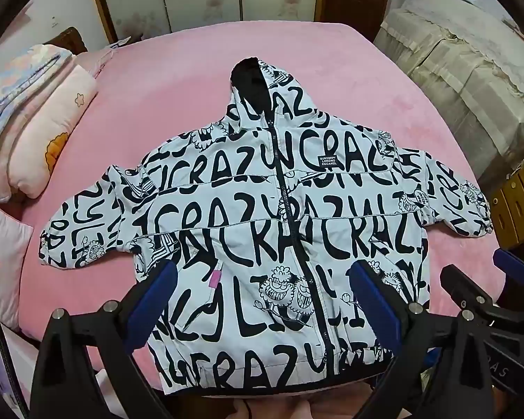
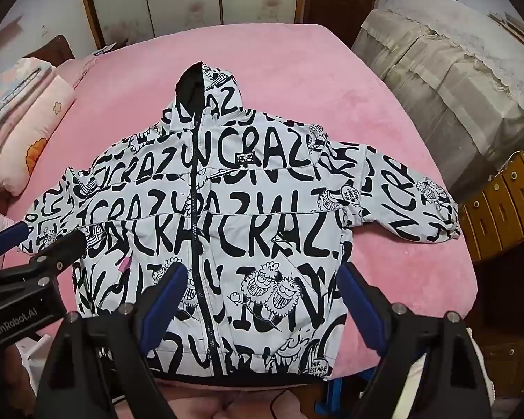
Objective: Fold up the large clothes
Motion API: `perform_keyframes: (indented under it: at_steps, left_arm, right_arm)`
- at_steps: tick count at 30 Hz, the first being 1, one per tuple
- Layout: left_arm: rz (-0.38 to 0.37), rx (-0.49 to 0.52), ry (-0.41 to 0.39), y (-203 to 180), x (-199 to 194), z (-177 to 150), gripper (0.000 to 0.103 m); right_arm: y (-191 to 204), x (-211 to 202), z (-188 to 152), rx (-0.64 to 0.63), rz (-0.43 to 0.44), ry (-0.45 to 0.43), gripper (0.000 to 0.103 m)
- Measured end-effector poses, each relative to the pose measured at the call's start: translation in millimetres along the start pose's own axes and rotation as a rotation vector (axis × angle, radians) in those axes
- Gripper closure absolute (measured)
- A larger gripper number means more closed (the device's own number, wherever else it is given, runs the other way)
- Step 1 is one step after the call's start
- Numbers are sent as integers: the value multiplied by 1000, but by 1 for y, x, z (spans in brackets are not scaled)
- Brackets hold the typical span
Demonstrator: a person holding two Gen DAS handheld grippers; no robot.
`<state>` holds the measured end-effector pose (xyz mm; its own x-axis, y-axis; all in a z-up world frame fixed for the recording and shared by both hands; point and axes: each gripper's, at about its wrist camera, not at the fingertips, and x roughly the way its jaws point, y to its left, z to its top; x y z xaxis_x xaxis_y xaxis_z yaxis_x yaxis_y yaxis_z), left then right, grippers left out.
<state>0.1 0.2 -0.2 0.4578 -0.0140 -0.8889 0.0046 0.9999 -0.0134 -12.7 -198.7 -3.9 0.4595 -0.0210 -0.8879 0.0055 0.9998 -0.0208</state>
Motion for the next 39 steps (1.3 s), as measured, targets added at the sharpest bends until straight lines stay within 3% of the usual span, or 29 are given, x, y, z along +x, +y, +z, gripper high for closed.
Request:
perform_keyframes:
  at_steps: [39]
  left_arm:
    - [-1,-3,-39,9,-3,10,6]
  right_arm:
    - [8,1,5,-20,-11,-3,15]
